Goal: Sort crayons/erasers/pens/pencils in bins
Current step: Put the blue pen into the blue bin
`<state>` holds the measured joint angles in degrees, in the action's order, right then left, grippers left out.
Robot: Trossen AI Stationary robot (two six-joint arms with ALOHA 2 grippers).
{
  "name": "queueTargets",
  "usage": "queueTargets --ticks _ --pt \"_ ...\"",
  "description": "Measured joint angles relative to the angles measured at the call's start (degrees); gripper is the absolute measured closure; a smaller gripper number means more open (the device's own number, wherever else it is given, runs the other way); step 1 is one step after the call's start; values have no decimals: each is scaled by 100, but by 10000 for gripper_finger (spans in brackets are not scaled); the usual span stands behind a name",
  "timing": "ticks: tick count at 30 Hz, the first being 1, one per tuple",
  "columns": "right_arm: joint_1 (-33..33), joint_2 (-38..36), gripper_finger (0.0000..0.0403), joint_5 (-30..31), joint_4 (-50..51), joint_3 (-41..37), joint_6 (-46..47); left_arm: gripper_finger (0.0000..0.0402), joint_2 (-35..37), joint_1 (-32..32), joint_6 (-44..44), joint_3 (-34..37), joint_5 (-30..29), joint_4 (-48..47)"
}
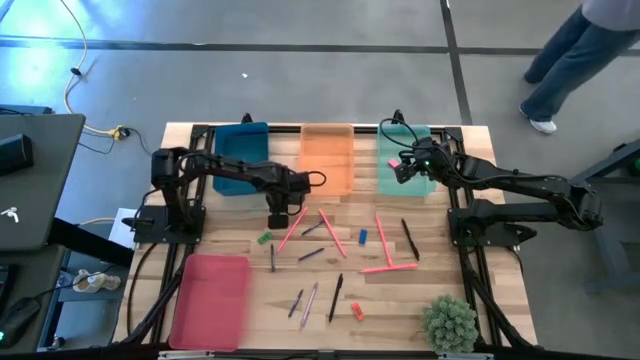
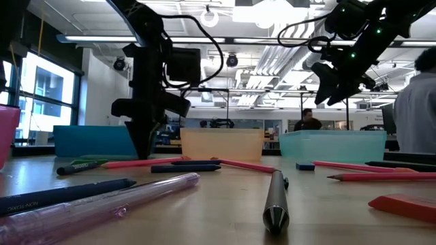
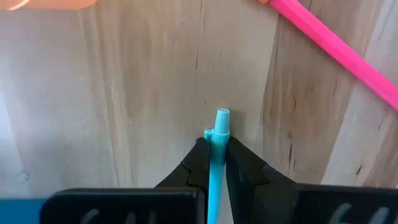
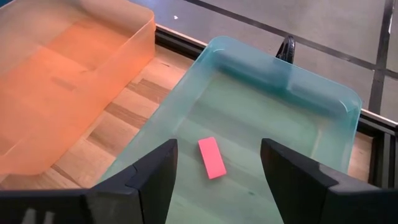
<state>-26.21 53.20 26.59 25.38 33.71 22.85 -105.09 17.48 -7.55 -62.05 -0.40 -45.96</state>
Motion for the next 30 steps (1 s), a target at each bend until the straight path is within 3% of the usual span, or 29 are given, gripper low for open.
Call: queueTargets --ticks 12,17,23,30 --pt "1 -1 181 4 23 0 0 391 1218 -346 197 -5 25 -253" --pt "0 -1 181 6 22 0 0 391 2009 -243 279 -25 -578 -409" --pt "1 -1 181 7 13 0 -44 391 2876 360 240 -37 -1021 -301" --pt "1 -1 181 5 7 0 -85 390 3260 1667 285 -51 -1289 297"
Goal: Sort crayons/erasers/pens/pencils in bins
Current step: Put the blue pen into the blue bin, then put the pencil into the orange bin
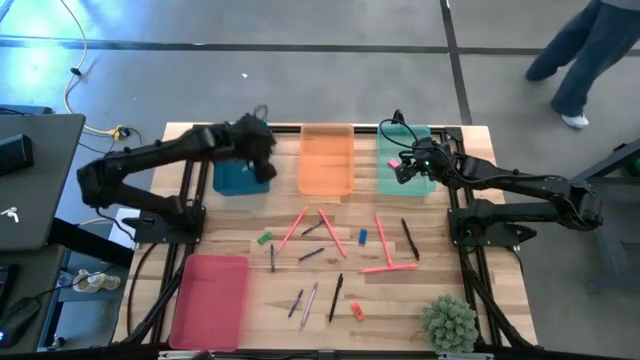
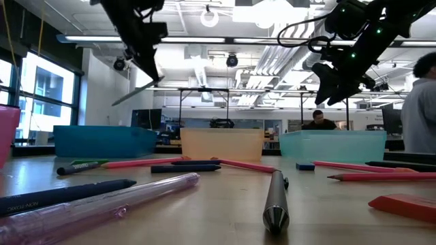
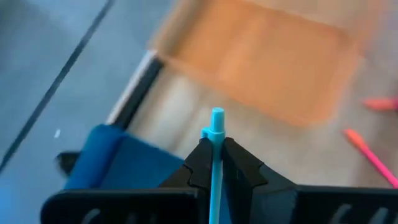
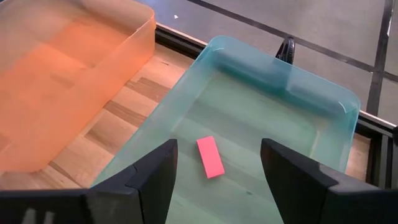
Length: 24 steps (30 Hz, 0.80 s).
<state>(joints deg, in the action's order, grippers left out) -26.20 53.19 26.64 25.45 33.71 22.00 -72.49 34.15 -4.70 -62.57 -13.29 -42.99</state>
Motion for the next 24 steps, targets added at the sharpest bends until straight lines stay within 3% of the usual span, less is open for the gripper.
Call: queueTargets --ticks 6,10,18,24 --pt "-2 0 181 -4 7 0 -1 399 -337 1210 304 0 148 -43" --pt "-2 1 181 -23 37 0 0 401 -678 1699 304 0 324 -205" --pt "-2 0 181 -148 42 0 47 401 -1185 2026 303 0 464 -311" --pt "24 0 181 -468 -99 -1 63 391 -1223 2059 218 0 232 -308"
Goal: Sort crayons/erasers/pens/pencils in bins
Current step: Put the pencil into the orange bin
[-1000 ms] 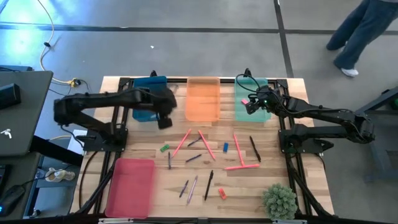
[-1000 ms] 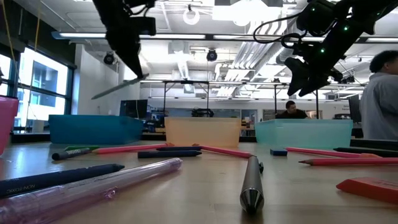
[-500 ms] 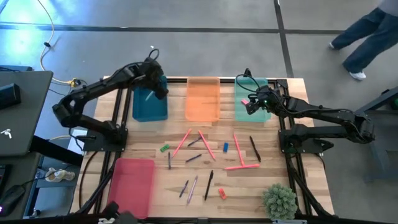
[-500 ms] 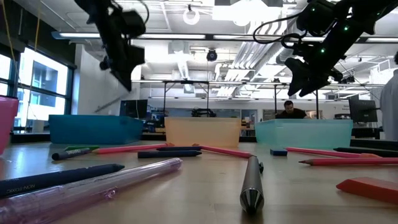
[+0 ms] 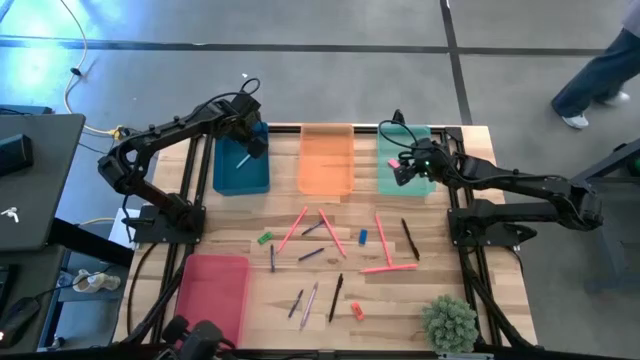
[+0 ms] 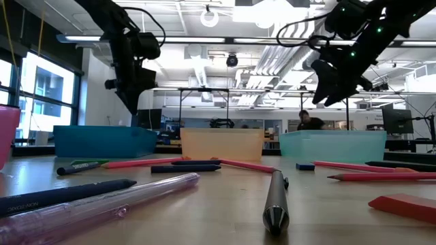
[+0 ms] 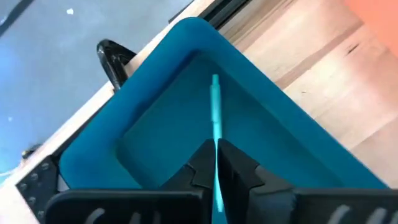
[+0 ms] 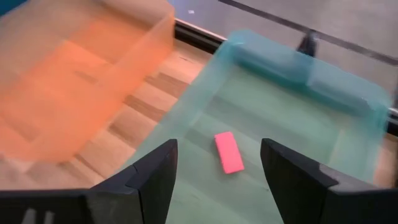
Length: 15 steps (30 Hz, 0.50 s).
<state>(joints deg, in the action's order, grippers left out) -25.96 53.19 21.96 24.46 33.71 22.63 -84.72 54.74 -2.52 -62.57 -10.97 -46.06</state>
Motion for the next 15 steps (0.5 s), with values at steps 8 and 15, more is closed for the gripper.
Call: queueTargets --ticks 8,15 --pt "726 2 181 -234 -1128 -2 -171 358 489 -94 -156 -214 220 -104" --pt "1459 2 181 -231 -1806 -2 -229 355 1209 -552 -54 -262 970 -117"
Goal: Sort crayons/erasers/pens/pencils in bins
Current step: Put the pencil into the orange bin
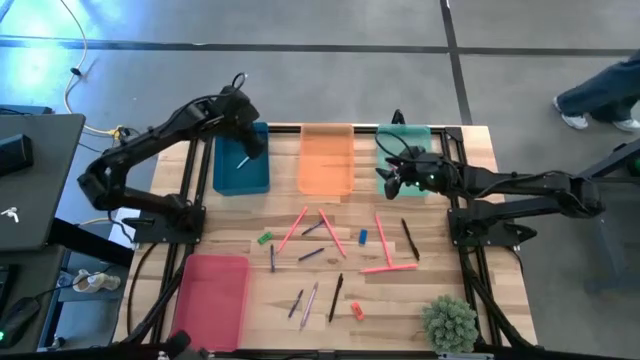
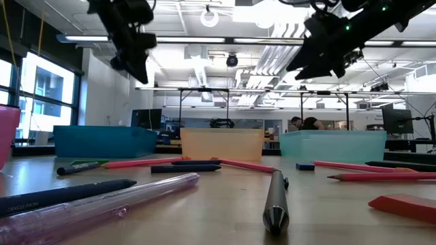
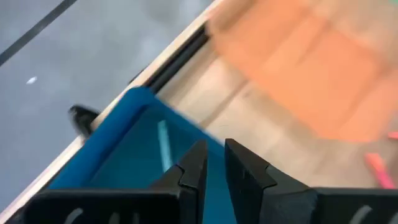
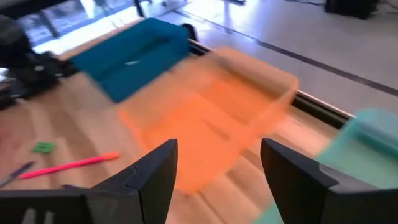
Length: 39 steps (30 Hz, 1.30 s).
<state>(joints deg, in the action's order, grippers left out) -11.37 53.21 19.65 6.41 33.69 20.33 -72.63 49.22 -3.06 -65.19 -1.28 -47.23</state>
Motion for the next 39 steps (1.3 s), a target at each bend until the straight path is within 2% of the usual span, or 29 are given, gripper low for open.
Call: queueTargets --ticks 5,13,20,23,27,31,35,39 --pt "575 0 181 3 74 0 285 355 349 -693 58 137 268 104" --pt "1505 0 185 -25 669 9 1423 355 637 -1855 621 1156 273 1025" --pt "2147 257 213 131 1857 844 1656 355 637 -2737 910 1374 86 1240" --pt "2262 427 221 116 2486 1081 2213 355 637 -3057 942 1468 -158 1294" --pt "2352 710 224 -197 3149 1161 3134 355 635 -3299 1048 1679 -364 1270" --pt "2475 1024 224 -643 3206 1168 3758 355 633 -3364 1054 1770 -413 1242" --pt "2647 1410 224 -795 3302 1488 4096 355 633 -3364 1047 1770 -413 1320" --pt "2829 1901 224 -661 3851 2232 4027 355 633 -3362 1042 1770 -413 1324"
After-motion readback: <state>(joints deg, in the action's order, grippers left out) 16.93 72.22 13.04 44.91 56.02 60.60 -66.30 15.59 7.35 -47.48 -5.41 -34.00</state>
